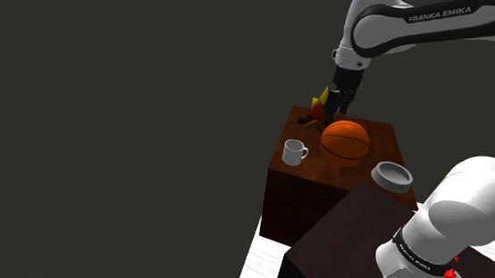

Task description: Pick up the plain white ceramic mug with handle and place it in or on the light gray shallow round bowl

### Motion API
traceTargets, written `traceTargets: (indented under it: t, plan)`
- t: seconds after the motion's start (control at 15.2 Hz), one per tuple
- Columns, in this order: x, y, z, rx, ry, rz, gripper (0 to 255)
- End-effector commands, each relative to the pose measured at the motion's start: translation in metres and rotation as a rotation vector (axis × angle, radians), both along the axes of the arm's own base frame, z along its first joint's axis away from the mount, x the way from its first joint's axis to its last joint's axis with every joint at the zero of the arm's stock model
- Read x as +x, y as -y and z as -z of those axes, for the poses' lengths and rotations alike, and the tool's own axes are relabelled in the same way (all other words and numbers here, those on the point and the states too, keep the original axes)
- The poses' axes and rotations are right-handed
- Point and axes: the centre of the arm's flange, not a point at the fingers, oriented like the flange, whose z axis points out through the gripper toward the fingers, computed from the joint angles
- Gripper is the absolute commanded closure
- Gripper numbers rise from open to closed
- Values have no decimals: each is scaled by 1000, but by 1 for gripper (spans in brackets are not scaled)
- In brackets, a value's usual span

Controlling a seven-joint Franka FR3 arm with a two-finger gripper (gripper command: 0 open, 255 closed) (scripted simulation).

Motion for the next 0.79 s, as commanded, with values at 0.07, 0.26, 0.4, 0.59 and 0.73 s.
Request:
traceTargets:
  t: [0.07, 0.26, 0.4, 0.59, 0.73]
  plan:
    - [20, 8, 33, -4, 7, 3, 0]
    - [40, 17, 65, -9, 11, 7, 0]
    - [54, 24, 86, -12, 14, 9, 0]
    - [74, 34, 118, -16, 19, 12, 0]
    - [88, 41, 139, -19, 22, 14, 0]
